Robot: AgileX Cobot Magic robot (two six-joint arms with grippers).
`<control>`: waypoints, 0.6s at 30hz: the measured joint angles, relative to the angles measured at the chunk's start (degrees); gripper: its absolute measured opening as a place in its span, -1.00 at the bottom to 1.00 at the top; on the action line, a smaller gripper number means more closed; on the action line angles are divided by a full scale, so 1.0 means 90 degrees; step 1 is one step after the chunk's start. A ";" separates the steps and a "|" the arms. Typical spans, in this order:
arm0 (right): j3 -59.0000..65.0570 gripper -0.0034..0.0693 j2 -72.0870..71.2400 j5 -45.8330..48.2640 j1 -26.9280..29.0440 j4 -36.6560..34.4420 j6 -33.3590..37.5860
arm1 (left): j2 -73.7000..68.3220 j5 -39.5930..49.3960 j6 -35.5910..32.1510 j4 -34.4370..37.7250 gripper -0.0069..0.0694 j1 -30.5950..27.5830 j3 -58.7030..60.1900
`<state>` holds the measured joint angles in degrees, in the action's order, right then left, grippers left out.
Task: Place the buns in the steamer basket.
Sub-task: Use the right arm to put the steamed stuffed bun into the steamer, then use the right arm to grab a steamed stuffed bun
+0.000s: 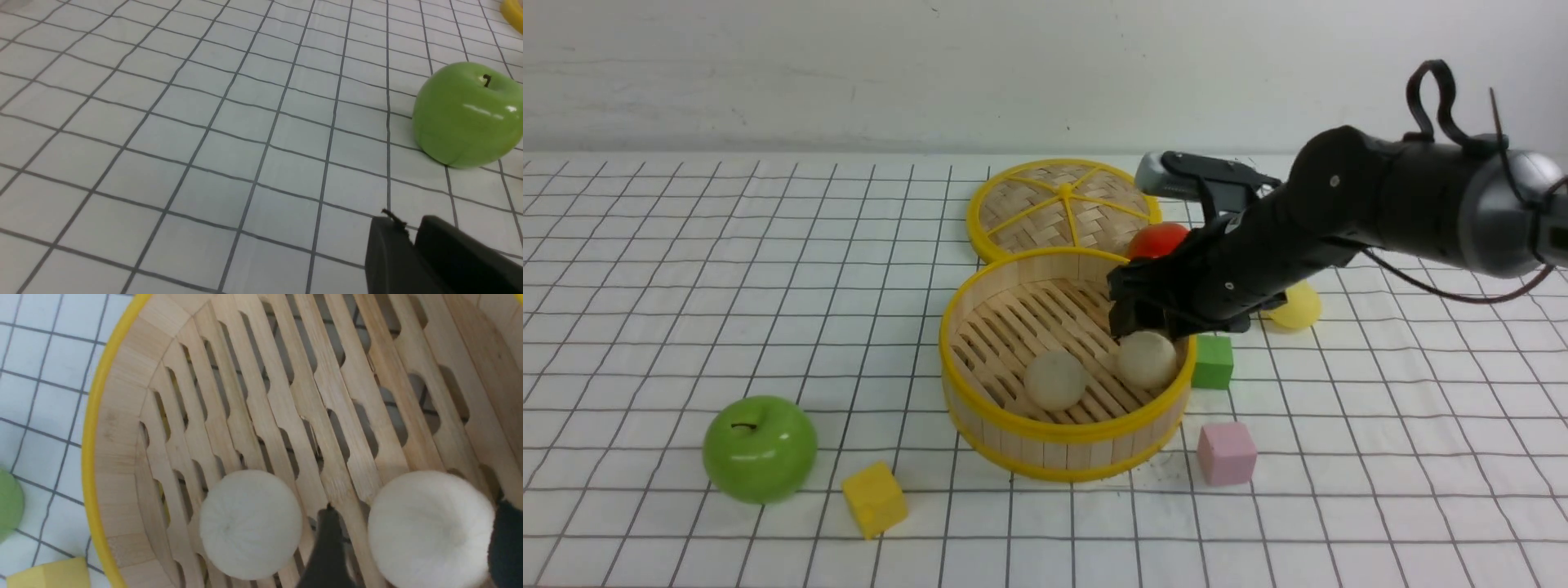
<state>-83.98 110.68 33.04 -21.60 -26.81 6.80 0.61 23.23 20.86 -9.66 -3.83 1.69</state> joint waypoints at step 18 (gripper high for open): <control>-0.1028 0.31 0.0512 0.0270 0.1784 0.1374 0.0001 | 0.0000 0.0002 0.0000 0.0000 -0.52 0.0000 0.0000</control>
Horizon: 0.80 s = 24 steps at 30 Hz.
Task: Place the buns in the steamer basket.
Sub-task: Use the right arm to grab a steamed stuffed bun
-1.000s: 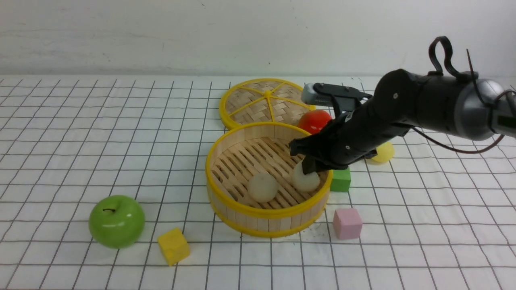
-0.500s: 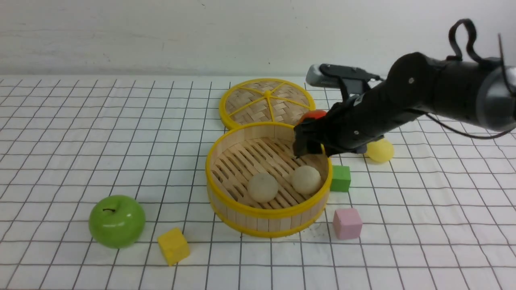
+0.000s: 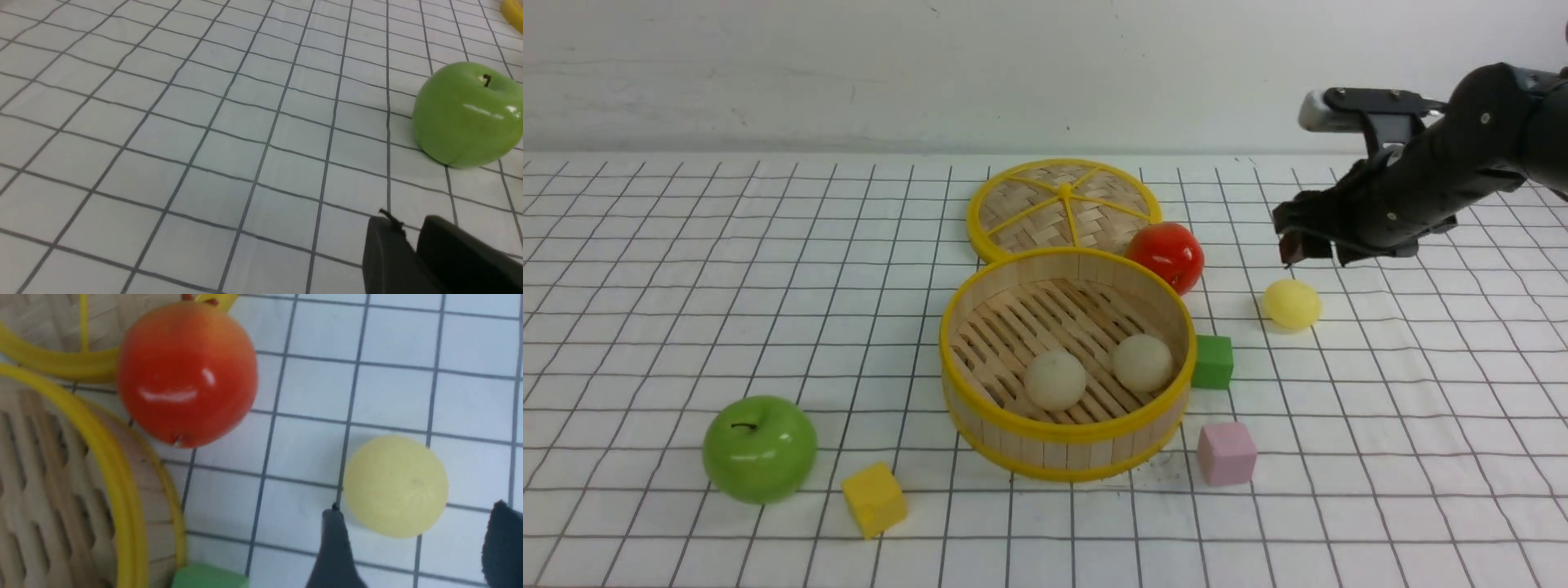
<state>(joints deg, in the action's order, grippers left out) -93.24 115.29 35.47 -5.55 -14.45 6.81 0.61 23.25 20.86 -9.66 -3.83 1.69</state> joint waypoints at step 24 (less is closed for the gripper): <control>-0.0308 -0.09 0.0984 -0.0862 0.0044 0.0105 -0.0132 | 0.0000 0.0005 0.0000 0.0000 -0.47 0.0000 -0.0006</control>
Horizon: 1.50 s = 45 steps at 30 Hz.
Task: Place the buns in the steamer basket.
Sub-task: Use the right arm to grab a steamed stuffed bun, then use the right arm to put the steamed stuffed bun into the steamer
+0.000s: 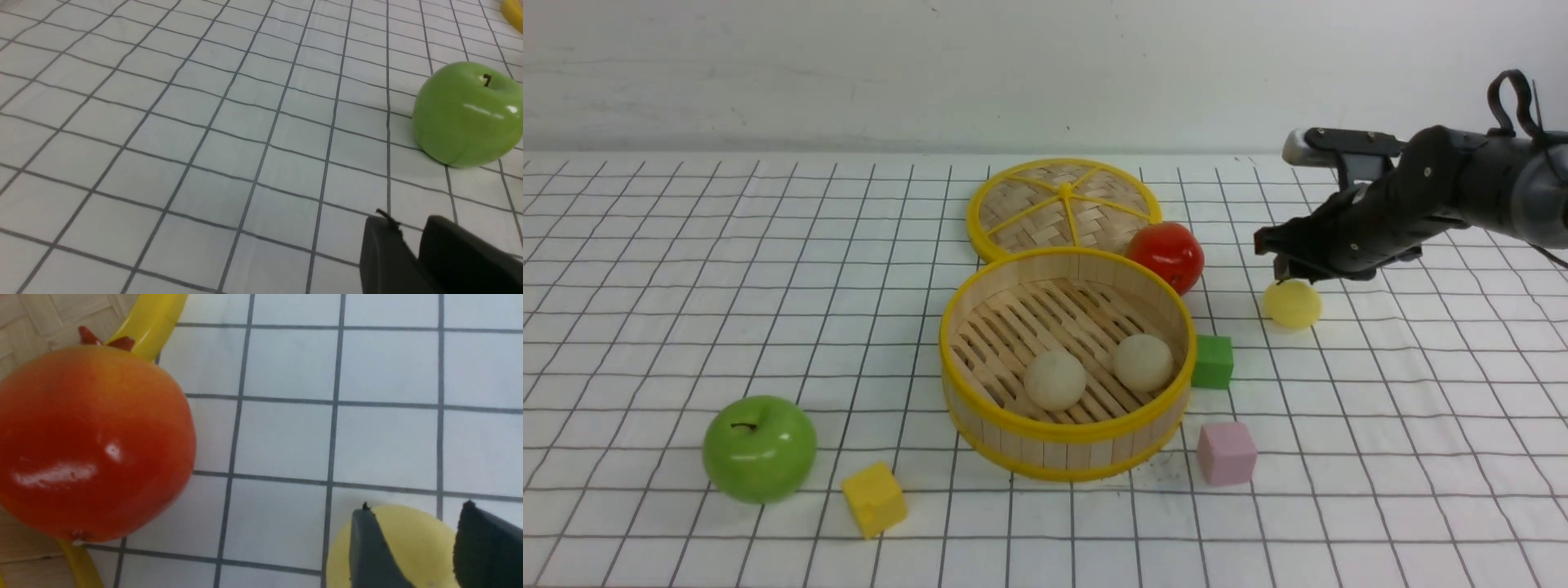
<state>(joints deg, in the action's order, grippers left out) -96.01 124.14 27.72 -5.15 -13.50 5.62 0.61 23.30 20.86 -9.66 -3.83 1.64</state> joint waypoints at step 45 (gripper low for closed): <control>-0.0197 -0.91 -0.0948 0.0452 -0.1918 -0.1664 0.1007 | 0.0000 0.0006 0.0000 0.0000 -0.44 0.0000 0.0000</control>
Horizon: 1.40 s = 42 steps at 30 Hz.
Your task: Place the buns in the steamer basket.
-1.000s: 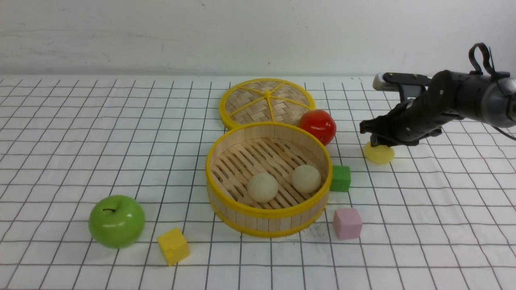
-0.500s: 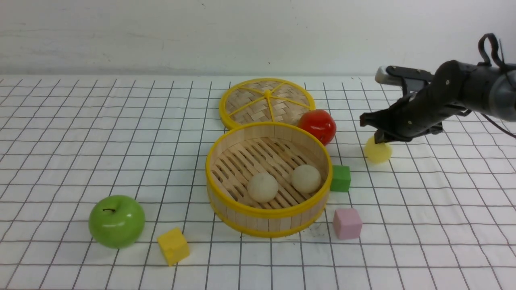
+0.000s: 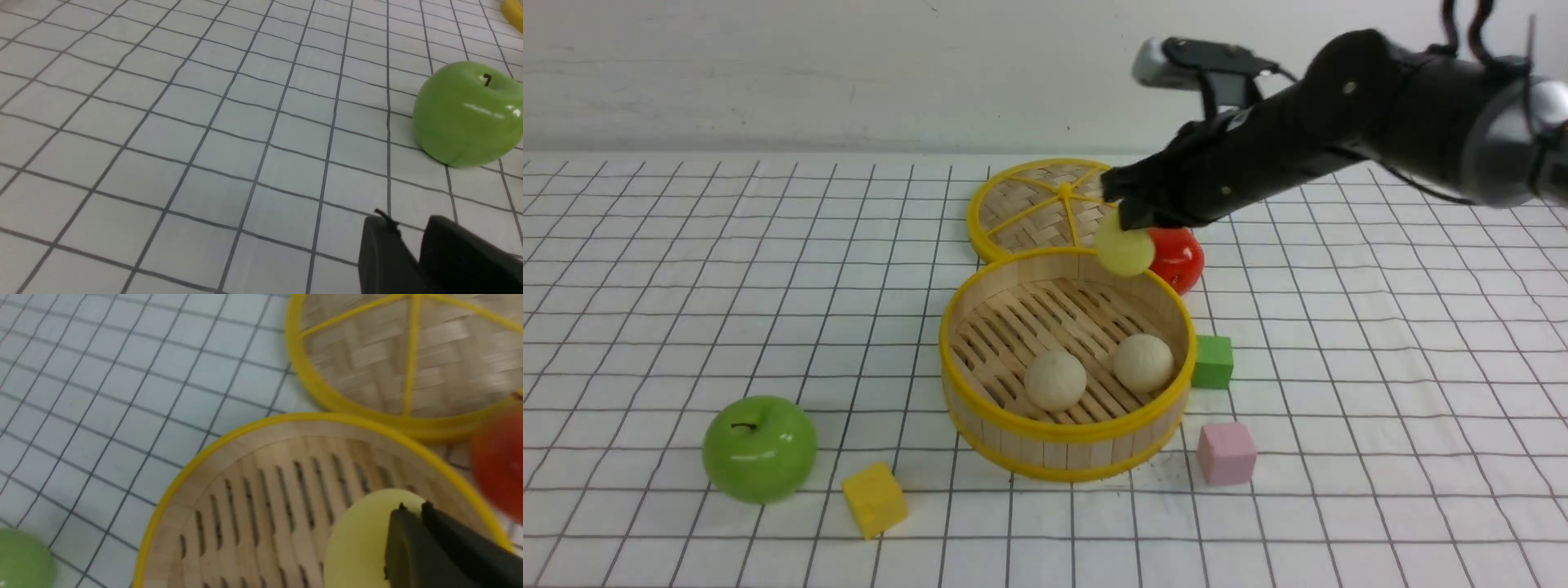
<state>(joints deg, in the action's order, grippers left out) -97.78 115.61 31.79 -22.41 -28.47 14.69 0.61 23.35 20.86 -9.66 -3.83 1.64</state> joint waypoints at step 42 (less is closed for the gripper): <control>0.0460 -0.92 -0.3547 0.3043 0.0395 0.3596 -0.2518 | 0.0000 0.0007 0.0000 0.0000 -0.44 0.0000 0.0000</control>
<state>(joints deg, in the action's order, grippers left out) -93.63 83.69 59.17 -18.86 3.89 -7.98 0.61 23.41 20.86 -9.66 -3.83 1.64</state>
